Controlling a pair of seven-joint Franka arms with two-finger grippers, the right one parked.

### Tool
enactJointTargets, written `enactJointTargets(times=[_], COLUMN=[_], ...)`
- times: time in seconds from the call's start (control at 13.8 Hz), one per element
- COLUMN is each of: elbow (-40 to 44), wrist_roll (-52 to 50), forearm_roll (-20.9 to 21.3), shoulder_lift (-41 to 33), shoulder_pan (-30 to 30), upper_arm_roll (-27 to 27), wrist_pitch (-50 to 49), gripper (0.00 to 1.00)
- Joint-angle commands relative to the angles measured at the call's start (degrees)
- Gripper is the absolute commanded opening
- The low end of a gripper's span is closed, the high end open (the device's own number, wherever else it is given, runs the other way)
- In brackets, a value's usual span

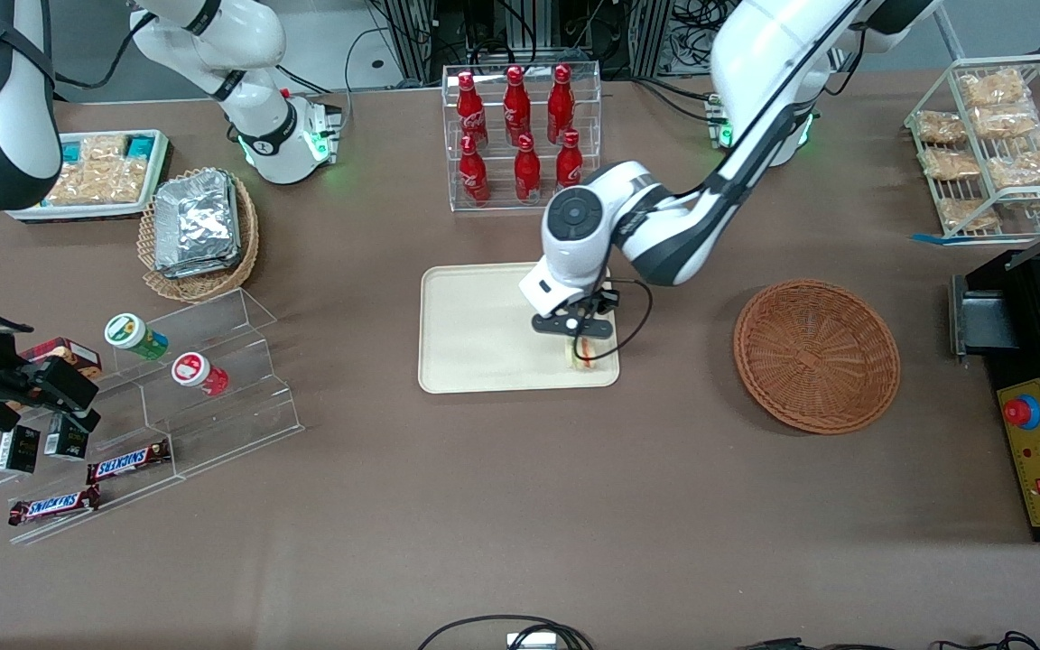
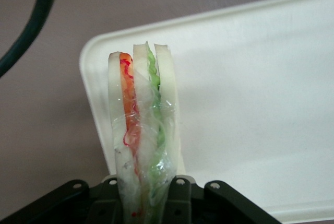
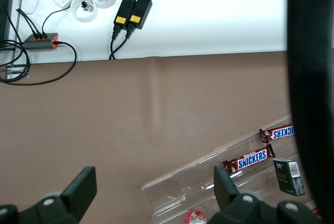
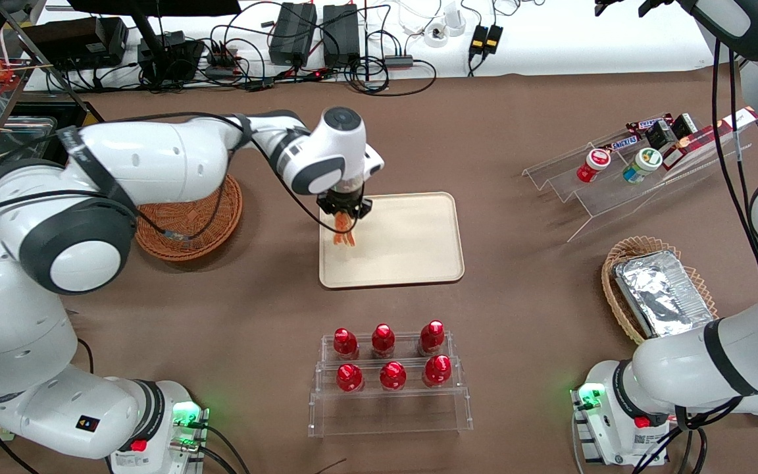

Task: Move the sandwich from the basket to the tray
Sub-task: 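Lower the sandwich onto the tray and open the left gripper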

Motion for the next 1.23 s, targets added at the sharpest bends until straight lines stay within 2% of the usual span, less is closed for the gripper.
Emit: enactJointTargets(times=[0.0,0.07,0.22,0.36,0.51,0.8,0.87,1.16], elbow=[1.89,1.98,1.89,1.89,1.45,1.80,1.98,6.27], wrist_roll=[-3.70,-4.24,-4.42,-4.33,-4.33,-5.38,-6.69,-8.55], forearm_roll=[3.03,3.47,4.61,4.88,5.93,5.76,5.76,4.88], shoulder_lift=[2.95,3.57,4.54,5.33,5.69,4.99,4.55,2.61], shoulder_pan=[-1.90,-2.43,-3.13,-3.22,-3.31,-3.05,-2.96,-1.38], upper_arm_roll=[0.28,0.28,0.37,0.37,0.37,0.37,0.37,0.46], wrist_pitch=[1.38,1.57,1.57,1.57,1.39,0.87,0.78,-3.33], gripper=[0.00,0.00,0.10,0.42,0.66,0.95,0.99,0.99])
